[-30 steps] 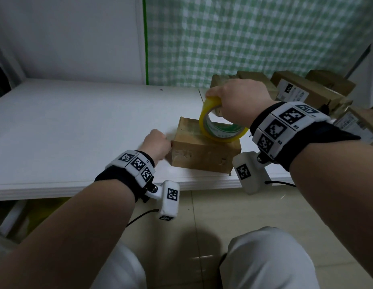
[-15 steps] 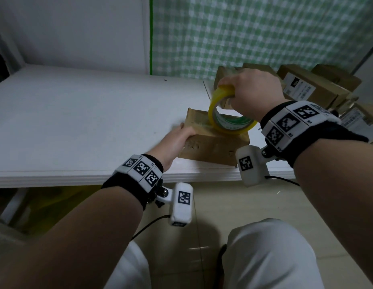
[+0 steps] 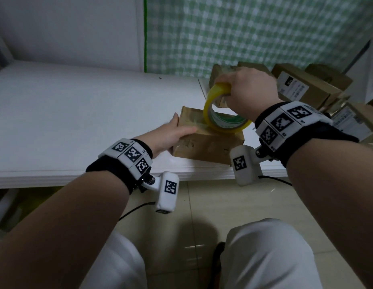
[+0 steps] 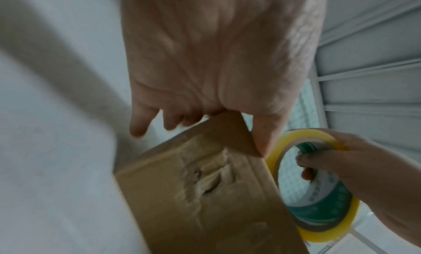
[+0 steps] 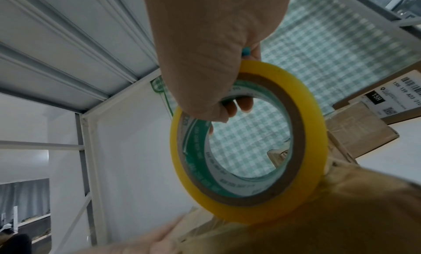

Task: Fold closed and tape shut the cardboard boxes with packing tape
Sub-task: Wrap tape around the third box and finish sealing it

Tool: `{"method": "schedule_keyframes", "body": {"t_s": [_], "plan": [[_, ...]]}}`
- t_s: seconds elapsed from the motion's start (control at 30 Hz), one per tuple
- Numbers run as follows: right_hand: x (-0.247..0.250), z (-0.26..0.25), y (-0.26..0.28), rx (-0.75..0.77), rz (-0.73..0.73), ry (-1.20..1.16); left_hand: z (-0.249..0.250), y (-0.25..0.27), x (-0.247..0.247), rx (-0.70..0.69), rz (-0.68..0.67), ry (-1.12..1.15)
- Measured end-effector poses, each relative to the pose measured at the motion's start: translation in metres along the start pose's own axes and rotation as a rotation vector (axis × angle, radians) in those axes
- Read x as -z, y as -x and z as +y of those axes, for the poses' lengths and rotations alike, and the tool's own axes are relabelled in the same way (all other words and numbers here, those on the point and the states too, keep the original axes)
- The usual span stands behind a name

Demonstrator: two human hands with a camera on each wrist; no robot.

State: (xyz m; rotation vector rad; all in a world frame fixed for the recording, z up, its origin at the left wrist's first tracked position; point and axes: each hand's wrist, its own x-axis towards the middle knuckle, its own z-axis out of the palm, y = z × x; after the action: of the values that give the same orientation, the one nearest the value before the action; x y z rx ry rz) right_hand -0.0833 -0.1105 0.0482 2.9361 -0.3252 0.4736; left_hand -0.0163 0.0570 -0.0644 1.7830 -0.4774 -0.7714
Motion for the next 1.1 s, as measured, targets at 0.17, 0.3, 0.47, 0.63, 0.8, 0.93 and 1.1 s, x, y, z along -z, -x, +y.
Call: {"method": "schedule_keyframes", "body": {"t_s": [0.17,0.3,0.47,0.63,0.8,0.93,1.1], "plan": [[-0.003,0.005,0.002,-0.017,0.015,-0.03,0.035,-0.005,0.003,-0.156,0.042,-0.475],[-0.006,0.011,0.004,-0.026,0.036,-0.078,0.045,-0.018,-0.012,-0.298,0.007,-0.828],[-0.017,0.02,0.006,-0.045,0.114,-0.217,0.04,-0.027,-0.022,-0.264,0.17,-0.842],[-0.045,0.034,0.029,-0.282,0.151,-0.764,0.047,-0.022,-0.024,-0.189,0.188,-0.879],[-0.039,0.052,0.028,-0.172,0.097,-0.701,0.055,-0.017,-0.027,-0.1,0.174,-0.921],[-0.027,0.09,0.03,-0.124,0.091,-0.515,0.055,-0.016,-0.026,-0.118,0.168,-0.888],[-0.029,0.112,0.051,-0.047,0.013,-0.24,0.056,-0.015,-0.028,-0.124,0.162,-0.898]]}}
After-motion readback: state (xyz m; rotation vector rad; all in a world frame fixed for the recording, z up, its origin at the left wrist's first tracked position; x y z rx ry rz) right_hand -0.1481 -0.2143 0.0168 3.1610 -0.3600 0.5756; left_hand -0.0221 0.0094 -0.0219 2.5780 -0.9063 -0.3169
